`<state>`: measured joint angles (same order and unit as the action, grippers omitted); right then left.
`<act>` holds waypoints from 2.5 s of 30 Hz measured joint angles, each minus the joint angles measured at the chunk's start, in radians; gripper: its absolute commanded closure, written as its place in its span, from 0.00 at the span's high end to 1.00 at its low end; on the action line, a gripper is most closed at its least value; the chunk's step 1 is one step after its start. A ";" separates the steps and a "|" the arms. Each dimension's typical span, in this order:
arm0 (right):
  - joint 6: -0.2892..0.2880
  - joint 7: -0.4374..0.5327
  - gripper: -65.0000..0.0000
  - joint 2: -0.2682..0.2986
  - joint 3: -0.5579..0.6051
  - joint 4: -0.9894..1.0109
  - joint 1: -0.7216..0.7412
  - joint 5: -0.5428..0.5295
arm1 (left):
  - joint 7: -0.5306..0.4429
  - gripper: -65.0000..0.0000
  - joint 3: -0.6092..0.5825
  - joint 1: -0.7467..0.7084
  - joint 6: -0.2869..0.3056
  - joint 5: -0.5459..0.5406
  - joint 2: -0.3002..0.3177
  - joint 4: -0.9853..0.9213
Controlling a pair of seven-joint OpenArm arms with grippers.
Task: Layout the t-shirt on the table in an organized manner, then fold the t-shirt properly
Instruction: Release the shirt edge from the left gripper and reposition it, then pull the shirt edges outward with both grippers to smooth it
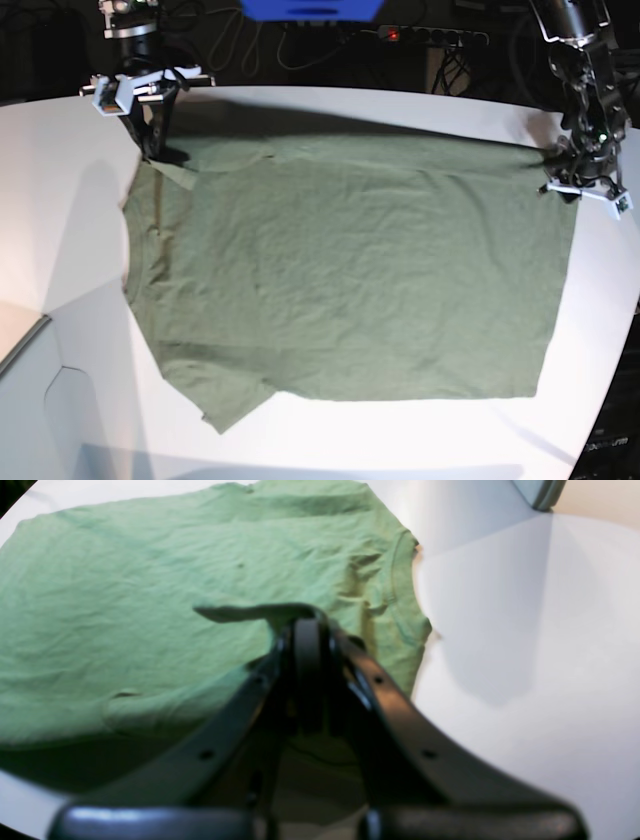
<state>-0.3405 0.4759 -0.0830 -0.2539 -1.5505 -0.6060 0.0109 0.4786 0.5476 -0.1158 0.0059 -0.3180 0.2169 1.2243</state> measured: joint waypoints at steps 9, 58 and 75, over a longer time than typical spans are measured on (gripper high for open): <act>0.000 0.000 0.00 0.000 0.000 0.000 -0.004 0.000 | 0.000 0.40 0.000 0.000 0.000 0.000 -0.001 -0.001; 0.000 0.101 0.00 0.000 -0.005 -0.019 -0.002 0.003 | 0.019 0.00 0.260 -0.170 0.002 -0.042 -0.159 0.481; 0.000 -0.031 0.00 0.059 -0.002 -0.014 0.203 0.008 | 0.016 0.01 0.256 -0.039 -0.002 -0.031 -0.151 0.498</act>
<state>-0.3405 0.4446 -0.0238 -0.2558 -1.5642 -0.4034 0.0185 0.4946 0.8032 -0.1551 0.0040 -0.3485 0.0662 1.7222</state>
